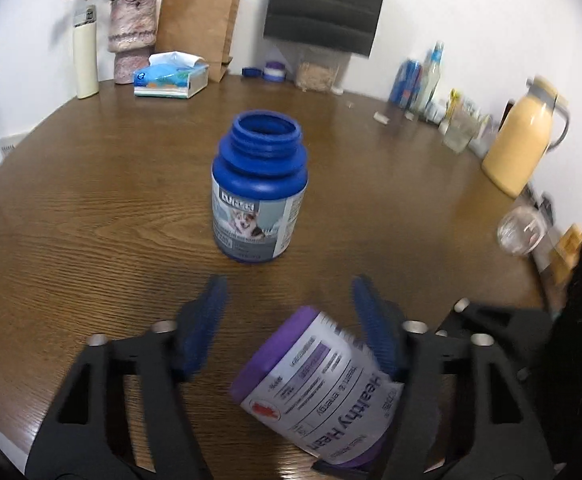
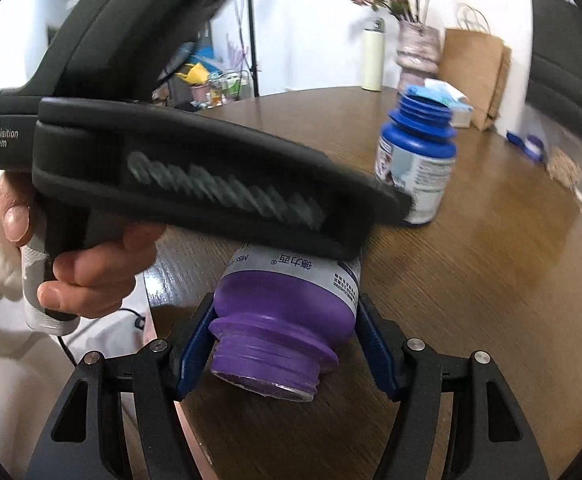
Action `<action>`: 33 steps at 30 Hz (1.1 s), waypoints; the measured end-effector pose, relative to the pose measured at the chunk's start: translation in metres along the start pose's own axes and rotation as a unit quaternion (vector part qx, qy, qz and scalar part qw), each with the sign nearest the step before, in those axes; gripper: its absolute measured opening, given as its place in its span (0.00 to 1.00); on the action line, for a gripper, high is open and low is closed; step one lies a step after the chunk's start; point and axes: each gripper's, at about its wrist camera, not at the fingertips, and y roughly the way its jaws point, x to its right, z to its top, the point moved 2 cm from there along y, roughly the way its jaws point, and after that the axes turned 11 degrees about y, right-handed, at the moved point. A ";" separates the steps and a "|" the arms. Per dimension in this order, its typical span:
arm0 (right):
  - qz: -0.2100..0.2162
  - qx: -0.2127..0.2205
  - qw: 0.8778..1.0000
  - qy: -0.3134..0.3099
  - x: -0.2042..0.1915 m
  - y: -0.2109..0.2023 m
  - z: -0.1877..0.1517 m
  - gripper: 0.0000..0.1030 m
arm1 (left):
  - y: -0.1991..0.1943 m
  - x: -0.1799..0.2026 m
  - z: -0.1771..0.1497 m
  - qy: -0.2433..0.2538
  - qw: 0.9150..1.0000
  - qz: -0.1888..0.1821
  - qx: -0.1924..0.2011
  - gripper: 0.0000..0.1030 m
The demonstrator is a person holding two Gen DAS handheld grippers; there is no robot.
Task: Flip cup upright
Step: 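Grasp the purple bottle with the left gripper while the right gripper releases it, then rotate the held purple bottle cap-up with the left gripper toward the right gripper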
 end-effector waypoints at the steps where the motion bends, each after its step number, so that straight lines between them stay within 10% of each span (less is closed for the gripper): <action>1: -0.007 0.000 1.000 -0.002 -0.001 0.000 -0.001 0.70 | -0.002 -0.001 0.000 -0.003 1.000 0.006 0.003 0.51; 14: -0.093 0.012 0.992 0.090 0.049 -0.016 0.001 0.71 | -0.019 -0.033 -0.010 -0.041 0.998 0.045 0.009 0.49; 19: -0.104 0.015 0.988 0.111 0.057 -0.020 0.006 0.71 | -0.022 -0.026 0.003 -0.032 0.997 -0.062 -0.016 0.85; 22: -0.120 0.022 0.983 0.136 0.067 -0.031 0.005 0.71 | -0.002 -0.004 0.005 0.030 0.994 -0.080 -0.073 0.83; 25: -0.136 0.030 0.979 0.149 0.072 -0.046 0.002 0.71 | 0.016 0.007 0.002 0.055 0.990 -0.074 -0.109 0.58; 33: -0.160 0.054 0.971 0.171 0.067 -0.073 0.008 0.71 | -0.017 0.006 0.010 0.065 0.995 -0.078 0.017 0.58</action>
